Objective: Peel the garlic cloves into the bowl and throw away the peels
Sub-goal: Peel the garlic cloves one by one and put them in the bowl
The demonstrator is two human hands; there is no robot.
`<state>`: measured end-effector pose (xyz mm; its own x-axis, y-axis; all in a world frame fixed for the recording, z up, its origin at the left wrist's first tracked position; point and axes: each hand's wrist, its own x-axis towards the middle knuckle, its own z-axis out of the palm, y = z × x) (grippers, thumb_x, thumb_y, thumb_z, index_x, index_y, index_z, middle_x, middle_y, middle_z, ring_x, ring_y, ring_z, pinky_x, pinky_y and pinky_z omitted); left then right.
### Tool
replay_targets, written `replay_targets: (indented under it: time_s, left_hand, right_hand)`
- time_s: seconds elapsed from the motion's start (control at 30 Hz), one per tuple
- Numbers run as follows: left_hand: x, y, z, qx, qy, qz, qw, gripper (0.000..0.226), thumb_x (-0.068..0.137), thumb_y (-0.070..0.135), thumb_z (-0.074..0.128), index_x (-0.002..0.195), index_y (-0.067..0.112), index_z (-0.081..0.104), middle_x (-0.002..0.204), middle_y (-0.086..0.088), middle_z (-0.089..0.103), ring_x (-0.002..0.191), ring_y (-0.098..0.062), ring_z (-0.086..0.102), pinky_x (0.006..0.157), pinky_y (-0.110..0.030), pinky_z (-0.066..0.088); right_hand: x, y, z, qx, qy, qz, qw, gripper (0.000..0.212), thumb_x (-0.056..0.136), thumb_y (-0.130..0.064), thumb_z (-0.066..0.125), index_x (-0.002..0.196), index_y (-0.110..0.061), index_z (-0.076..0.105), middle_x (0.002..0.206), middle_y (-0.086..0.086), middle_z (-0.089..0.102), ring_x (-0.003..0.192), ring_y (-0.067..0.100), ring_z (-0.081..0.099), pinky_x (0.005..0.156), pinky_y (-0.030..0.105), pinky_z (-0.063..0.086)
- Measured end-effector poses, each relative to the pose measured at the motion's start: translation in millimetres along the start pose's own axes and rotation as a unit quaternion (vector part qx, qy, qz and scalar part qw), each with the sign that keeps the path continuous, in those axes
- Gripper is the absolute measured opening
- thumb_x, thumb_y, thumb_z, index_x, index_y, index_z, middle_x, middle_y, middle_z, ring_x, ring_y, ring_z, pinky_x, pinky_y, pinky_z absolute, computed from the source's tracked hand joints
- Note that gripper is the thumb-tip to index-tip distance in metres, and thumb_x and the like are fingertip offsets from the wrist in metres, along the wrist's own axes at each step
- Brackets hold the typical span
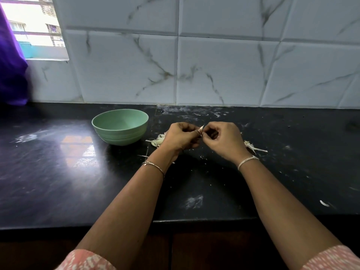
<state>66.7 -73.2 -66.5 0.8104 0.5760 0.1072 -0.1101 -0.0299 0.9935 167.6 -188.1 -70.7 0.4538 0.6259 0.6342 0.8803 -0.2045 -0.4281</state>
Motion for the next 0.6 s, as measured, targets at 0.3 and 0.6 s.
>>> replay_targets:
  time_s: [0.3, 0.6]
  left_hand:
    - [-1, 2, 3, -0.029, -0.009, -0.035, 0.999, 0.004, 0.089, 0.006, 0.067, 0.087, 0.003, 0.064, 0.076, -0.008, 0.063, 0.062, -0.010, 0.059, 0.058, -0.022, 0.058]
    - [-3, 4, 2, -0.105, -0.039, -0.095, 0.989, 0.004, 0.089, 0.003, 0.065, 0.091, -0.001, 0.065, 0.075, -0.009, 0.065, 0.058, -0.009, 0.058, 0.066, -0.027, 0.061]
  right_hand:
    - [2, -3, -1, -0.079, 0.036, 0.002, 0.996, 0.008, 0.078, -0.024, 0.067, 0.072, -0.020, 0.065, 0.063, -0.007, 0.061, 0.060, 0.012, 0.056, 0.056, 0.030, 0.048]
    - [1, 24, -19, -0.212, 0.016, 0.169, 0.962, 0.018, 0.095, -0.028, 0.056, 0.095, -0.020, 0.072, 0.098, 0.003, 0.067, 0.092, 0.026, 0.062, 0.068, 0.028, 0.040]
